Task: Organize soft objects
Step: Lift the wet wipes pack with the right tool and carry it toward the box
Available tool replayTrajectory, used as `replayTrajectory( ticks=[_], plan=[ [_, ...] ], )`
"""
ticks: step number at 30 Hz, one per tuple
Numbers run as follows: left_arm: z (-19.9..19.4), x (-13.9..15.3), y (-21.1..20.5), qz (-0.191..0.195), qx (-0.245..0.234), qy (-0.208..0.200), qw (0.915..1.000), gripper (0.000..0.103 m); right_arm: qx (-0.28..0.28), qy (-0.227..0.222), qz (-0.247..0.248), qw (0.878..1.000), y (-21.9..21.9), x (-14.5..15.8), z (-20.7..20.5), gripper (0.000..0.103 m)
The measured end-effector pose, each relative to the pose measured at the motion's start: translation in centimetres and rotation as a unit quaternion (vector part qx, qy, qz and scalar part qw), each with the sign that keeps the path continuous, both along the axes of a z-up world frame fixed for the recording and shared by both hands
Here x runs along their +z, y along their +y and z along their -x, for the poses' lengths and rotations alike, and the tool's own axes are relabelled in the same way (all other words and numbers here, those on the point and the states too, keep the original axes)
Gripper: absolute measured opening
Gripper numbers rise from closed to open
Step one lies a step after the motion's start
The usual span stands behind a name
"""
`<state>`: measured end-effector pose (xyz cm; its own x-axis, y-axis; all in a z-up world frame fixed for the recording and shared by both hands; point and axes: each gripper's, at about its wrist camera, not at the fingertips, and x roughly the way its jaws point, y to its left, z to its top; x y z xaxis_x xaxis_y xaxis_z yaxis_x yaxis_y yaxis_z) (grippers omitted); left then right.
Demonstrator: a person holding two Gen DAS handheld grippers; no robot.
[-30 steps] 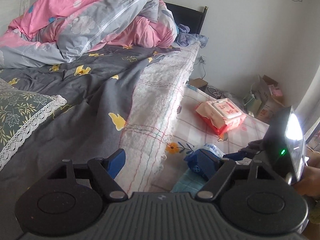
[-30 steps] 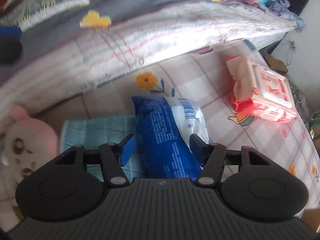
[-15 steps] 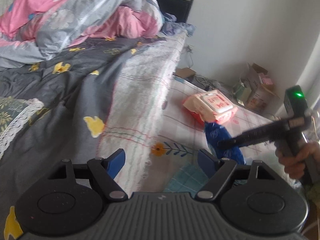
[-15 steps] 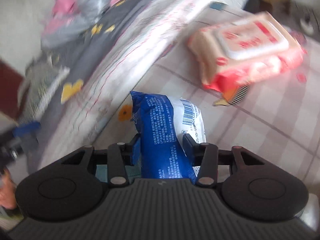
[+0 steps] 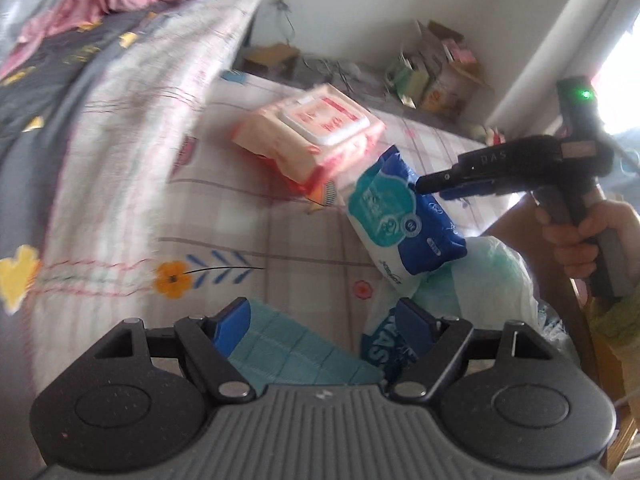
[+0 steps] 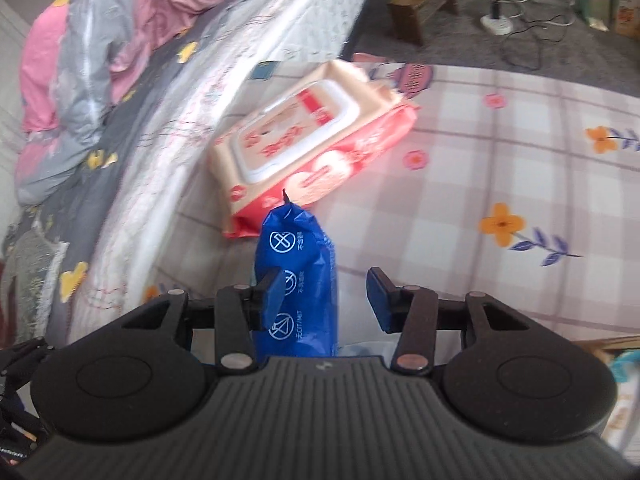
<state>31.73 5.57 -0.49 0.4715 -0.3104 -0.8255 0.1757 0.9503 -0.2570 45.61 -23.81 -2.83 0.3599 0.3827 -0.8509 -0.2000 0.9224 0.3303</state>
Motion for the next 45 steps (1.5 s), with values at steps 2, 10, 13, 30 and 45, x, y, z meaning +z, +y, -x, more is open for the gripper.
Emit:
replayTrajectory(
  ticks=[2,10,13,30,45],
  plan=[
    [-1.1,-0.4,-1.0,0.001,-0.013,0.009,0.9999,0.080,-0.008,-0.003,0.025,1.000,-0.7,-0.3,-0.4,0.045],
    [-6.4,-2.8,-3.9,0.053,-0.043,0.055,0.9962,0.078,-0.030,0.026,-0.076,0.996,-2.7,-1.0,-1.5,0.045],
    [-8.1,-4.2,-5.0,0.062,-0.051,0.067,0.9945,0.077,-0.021,0.049,-0.117,0.992,-2.5,-1.3,-1.7,0.045],
    [-12.9,-9.1,-6.8,0.152,-0.026,0.154,0.9761,0.081,-0.050,0.112,-0.139,0.983,-2.3,-5.4,-2.8,0.039],
    [-7.4,1.2,-5.5,0.135,0.014,0.056,0.9892,0.070,-0.037,0.058,-0.205,0.976,-2.3,2.9,0.9,0.034]
  ],
)
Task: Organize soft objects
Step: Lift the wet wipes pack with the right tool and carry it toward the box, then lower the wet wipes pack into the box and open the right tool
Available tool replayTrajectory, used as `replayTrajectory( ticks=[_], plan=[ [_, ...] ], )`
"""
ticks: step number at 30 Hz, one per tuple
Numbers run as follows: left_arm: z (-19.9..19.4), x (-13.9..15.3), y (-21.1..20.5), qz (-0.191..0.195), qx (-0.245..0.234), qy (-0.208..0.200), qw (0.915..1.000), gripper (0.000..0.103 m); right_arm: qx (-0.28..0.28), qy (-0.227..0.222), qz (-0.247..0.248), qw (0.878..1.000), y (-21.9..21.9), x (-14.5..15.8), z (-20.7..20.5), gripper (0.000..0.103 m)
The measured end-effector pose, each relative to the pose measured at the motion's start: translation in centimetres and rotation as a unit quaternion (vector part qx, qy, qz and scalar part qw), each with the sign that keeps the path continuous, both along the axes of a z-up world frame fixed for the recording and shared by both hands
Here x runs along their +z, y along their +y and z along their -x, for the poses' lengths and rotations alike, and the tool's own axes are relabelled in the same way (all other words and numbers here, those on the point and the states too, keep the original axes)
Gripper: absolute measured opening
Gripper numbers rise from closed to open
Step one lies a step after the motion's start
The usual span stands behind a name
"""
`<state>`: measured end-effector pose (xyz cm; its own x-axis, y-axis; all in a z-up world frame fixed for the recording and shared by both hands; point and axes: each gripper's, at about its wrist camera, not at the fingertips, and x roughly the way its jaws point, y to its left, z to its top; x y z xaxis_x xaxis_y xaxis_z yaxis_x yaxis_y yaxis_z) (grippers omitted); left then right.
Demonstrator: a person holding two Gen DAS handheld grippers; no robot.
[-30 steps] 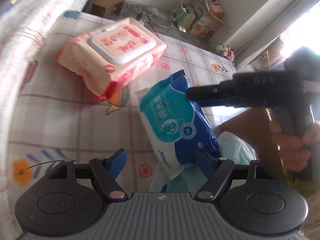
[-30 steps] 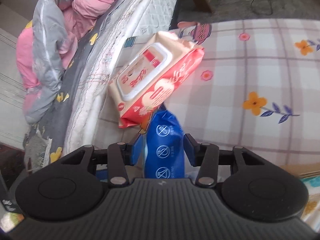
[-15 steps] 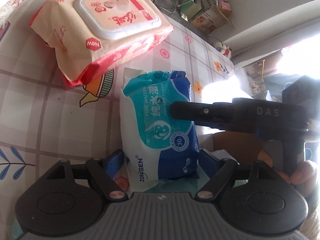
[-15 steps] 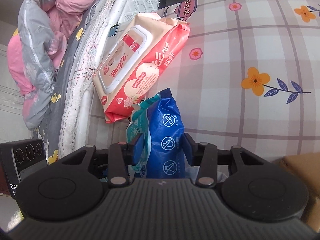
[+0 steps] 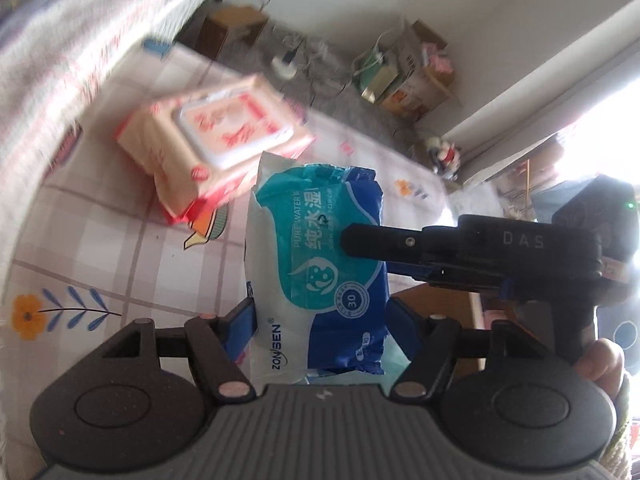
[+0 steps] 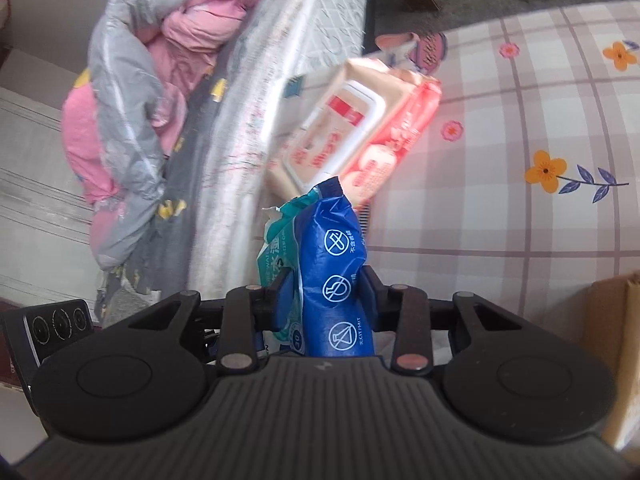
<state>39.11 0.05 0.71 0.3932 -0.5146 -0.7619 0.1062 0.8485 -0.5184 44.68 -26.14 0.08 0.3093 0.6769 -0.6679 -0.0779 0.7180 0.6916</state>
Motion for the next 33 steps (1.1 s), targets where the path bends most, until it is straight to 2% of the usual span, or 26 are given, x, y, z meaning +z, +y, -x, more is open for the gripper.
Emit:
replayTrajectory(
  ticks=[4,8,11,15,17,23,27,31,33],
  plan=[
    [3.1,4.3,-1.0,0.001,-0.003,-0.040,0.9992,0.070,-0.008,-0.039,-0.021,0.999,-1.7,4.0,2.9,0.034],
    [6.2,7.5,-3.9,0.004,-0.033,-0.068,0.9971,0.070,-0.033,-0.069,-0.035,0.996,-5.4,7.2,7.0,0.034],
    [8.4,8.7,-7.3,0.005,-0.071,-0.079,0.9943,0.070,-0.063,-0.078,-0.036,0.994,-9.1,8.4,10.6,0.033],
    [10.9,8.5,-12.5,0.005,-0.126,-0.069,0.9896,0.070,-0.108,-0.074,-0.024,0.991,-14.6,8.4,15.6,0.033],
    [11.6,7.5,-15.0,0.004,-0.148,-0.058,0.9873,0.070,-0.129,-0.065,-0.018,0.989,-17.1,7.6,17.7,0.033],
    [13.7,3.1,-21.3,-0.013,-0.193,-0.009,0.9811,0.070,-0.178,-0.003,-0.011,0.984,-23.1,2.1,22.3,0.034],
    [14.2,0.8,-23.9,-0.039,-0.209,-0.004,0.9771,0.070,-0.193,0.028,-0.024,0.980,-25.1,-1.3,23.6,0.033],
    [14.7,-1.1,-25.8,-0.093,-0.240,-0.006,0.9664,0.071,-0.195,0.068,-0.034,0.978,-26.0,-5.2,23.2,0.034],
    [15.3,-1.5,-25.9,-0.106,-0.245,-0.021,0.9634,0.072,-0.197,0.097,-0.032,0.975,-26.1,-7.7,22.7,0.033]
  ],
)
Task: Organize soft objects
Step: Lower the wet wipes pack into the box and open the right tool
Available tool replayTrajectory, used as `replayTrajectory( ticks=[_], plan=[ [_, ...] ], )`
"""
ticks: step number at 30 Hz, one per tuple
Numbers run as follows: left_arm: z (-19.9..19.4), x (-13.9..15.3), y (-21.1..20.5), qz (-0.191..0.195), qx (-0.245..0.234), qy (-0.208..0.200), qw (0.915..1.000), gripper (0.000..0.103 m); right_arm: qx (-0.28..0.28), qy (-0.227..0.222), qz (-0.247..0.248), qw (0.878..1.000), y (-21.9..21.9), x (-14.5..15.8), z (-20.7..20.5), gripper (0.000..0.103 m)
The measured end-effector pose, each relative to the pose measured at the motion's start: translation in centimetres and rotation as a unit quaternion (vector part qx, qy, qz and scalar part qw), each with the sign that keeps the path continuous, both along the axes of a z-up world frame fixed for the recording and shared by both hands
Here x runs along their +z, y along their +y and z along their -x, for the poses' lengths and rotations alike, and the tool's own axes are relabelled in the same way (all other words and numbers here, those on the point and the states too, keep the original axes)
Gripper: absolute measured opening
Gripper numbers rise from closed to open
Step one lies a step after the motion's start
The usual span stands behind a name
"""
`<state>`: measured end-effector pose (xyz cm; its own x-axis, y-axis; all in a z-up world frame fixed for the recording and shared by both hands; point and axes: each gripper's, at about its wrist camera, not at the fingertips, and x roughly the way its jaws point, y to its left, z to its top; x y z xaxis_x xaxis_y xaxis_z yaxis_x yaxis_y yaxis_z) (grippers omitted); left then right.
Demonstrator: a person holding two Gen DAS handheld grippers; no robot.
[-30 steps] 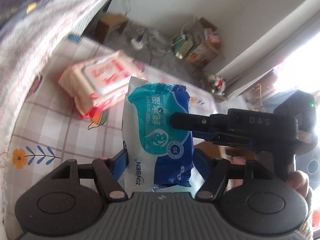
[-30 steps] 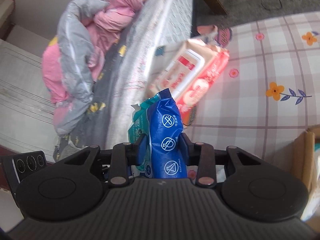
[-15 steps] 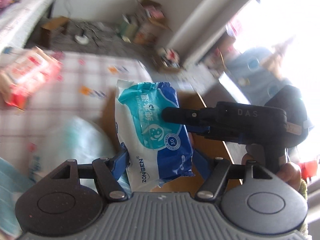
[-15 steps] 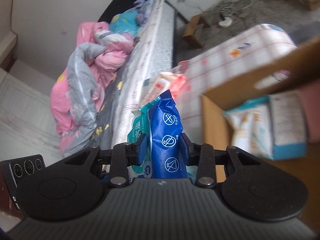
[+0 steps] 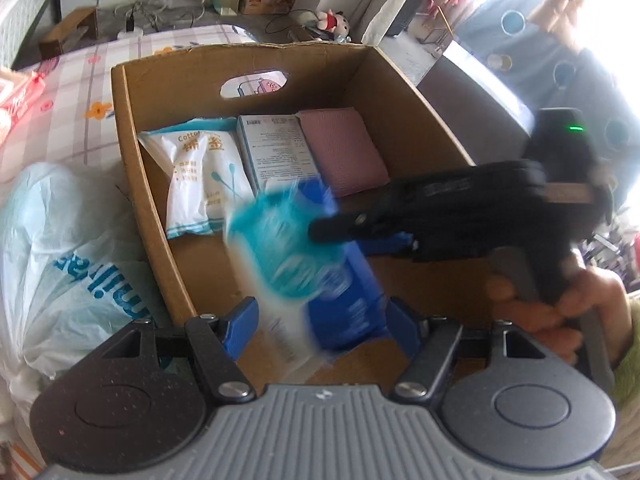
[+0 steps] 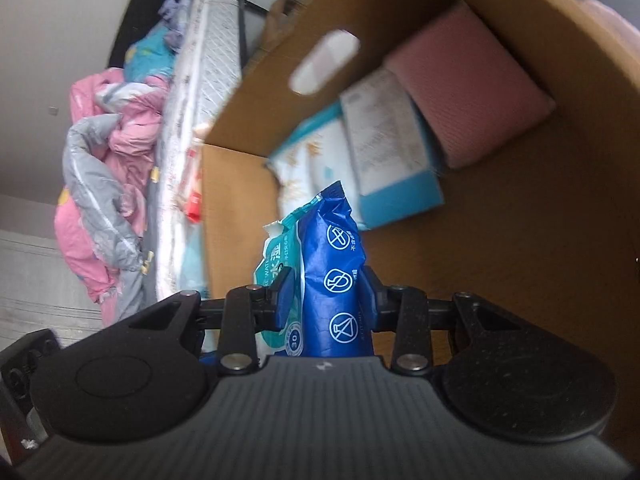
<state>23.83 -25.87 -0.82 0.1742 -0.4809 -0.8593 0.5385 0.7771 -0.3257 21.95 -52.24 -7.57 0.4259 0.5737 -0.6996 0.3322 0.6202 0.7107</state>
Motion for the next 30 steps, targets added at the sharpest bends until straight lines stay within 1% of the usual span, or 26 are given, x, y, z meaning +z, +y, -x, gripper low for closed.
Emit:
replayTrajectory(
  ticks=[1,2,4,5,7,12,13,19,20,22,25,26,28,30],
  plan=[
    [0.2,0.0,0.0,-0.002,-0.004,-0.008,1.0000,0.072,-0.001,0.017,-0.007,1.000,-0.1,-1.2,-0.3,0.034],
    [0.3,0.0,0.2,-0.002,-0.004,-0.013,0.9999,0.072,-0.004,0.026,0.001,1.000,-0.1,-2.0,-0.4,0.034],
    [0.4,0.2,0.6,0.005,-0.001,-0.014,0.9999,0.072,-0.008,0.037,-0.007,0.999,0.1,-3.2,-0.5,0.034],
    [0.4,0.3,0.8,0.010,-0.001,-0.013,0.9999,0.072,-0.010,0.038,-0.008,0.999,0.2,-3.4,-0.4,0.034],
    [0.6,0.8,1.6,0.019,0.003,-0.018,0.9997,0.072,-0.008,0.032,0.003,0.999,0.8,-3.2,-0.3,0.034],
    [1.0,2.5,3.9,0.043,0.019,-0.049,0.9977,0.073,-0.006,0.030,0.031,0.999,2.1,-2.7,-0.8,0.034],
    [0.8,2.5,4.1,0.046,0.024,-0.052,0.9973,0.075,-0.008,0.030,0.032,0.999,2.4,-2.6,-0.9,0.034],
    [1.2,3.4,6.9,0.055,0.049,-0.071,0.9948,0.075,-0.010,0.029,0.029,0.999,5.1,-2.9,-1.7,0.034],
    [1.3,3.5,7.4,0.055,0.052,-0.074,0.9944,0.075,-0.009,0.028,0.029,0.999,5.7,-3.0,-1.9,0.034],
    [1.6,3.5,8.1,0.053,0.060,-0.083,0.9934,0.076,-0.005,0.023,0.048,0.999,6.6,-2.7,-2.1,0.036],
    [1.9,3.4,9.3,0.048,0.071,-0.096,0.9917,0.077,-0.005,0.019,0.060,0.998,7.3,-2.2,-2.1,0.037],
    [2.1,3.5,9.7,0.046,0.074,-0.100,0.9911,0.077,-0.006,0.018,0.062,0.998,7.0,-2.0,-2.0,0.038],
    [2.7,3.4,10.8,0.042,0.080,-0.117,0.9890,0.081,-0.016,0.010,0.069,0.997,6.5,-1.5,-1.7,0.038],
    [3.3,3.3,12.0,0.032,0.091,-0.131,0.9866,0.082,-0.025,-0.005,0.080,0.996,6.0,-0.4,-1.1,0.039]
  ],
)
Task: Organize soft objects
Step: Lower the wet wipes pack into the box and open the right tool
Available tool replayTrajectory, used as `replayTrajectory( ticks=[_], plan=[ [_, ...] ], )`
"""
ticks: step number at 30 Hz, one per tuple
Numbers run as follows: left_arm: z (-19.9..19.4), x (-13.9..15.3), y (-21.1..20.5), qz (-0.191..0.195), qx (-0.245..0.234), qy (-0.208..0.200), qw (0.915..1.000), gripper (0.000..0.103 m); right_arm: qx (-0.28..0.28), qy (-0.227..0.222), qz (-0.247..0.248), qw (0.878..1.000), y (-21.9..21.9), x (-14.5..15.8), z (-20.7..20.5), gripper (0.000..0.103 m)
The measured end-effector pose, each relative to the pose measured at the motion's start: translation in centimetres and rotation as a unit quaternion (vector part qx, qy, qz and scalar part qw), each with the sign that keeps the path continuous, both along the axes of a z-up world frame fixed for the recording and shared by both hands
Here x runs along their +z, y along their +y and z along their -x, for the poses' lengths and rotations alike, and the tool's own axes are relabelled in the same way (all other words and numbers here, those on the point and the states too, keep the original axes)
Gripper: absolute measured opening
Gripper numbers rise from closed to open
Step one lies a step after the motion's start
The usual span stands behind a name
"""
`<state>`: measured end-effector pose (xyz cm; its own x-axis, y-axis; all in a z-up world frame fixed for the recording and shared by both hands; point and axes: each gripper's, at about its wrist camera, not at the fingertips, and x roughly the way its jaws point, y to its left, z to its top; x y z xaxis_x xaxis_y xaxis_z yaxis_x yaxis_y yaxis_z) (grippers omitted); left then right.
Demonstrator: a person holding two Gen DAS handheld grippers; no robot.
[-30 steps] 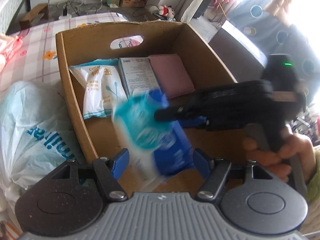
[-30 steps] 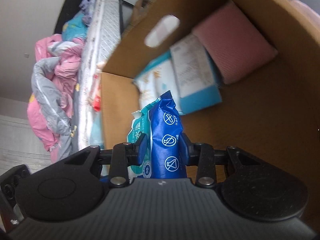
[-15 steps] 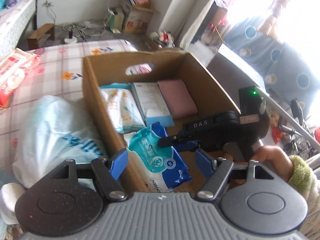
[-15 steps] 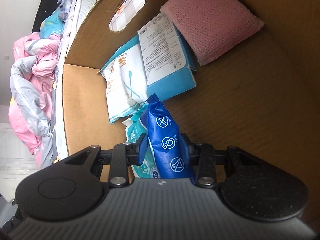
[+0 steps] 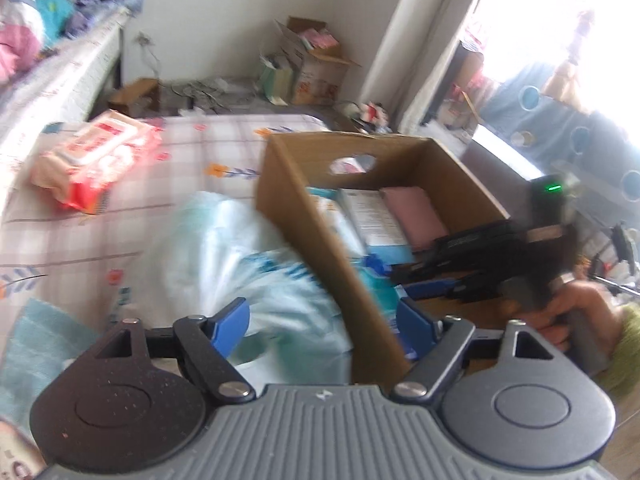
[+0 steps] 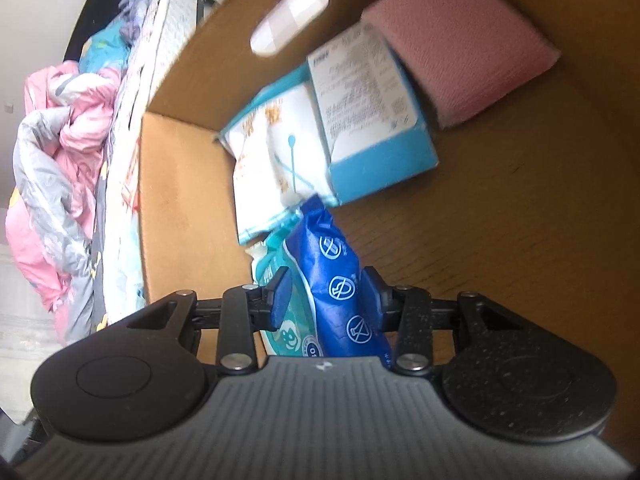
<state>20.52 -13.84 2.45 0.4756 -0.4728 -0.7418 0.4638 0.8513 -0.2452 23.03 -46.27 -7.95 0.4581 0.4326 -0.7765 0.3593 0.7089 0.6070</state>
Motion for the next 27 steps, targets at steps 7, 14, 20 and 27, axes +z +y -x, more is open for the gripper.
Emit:
replayTrajectory(
  ticks=[7,14,20,27],
  plan=[
    [2.0,-1.1,5.5,0.019,0.006,0.035,0.9992,0.084,0.030,0.002,0.038,0.999,0.3,2.0,2.5,0.040],
    [4.6,-0.7,7.8,-0.001,0.031,-0.001,0.9995,0.085,0.079,0.032,0.051,0.995,1.9,-0.7,2.5,0.041],
    [6.7,-0.9,9.6,-0.004,0.057,-0.026,0.9980,0.086,0.063,0.014,0.043,0.997,1.6,-1.0,2.4,0.038],
    [8.4,-1.3,12.3,-0.006,0.088,-0.036,0.9954,0.086,0.040,-0.007,0.036,0.999,1.0,-0.3,4.1,0.040]
  ],
)
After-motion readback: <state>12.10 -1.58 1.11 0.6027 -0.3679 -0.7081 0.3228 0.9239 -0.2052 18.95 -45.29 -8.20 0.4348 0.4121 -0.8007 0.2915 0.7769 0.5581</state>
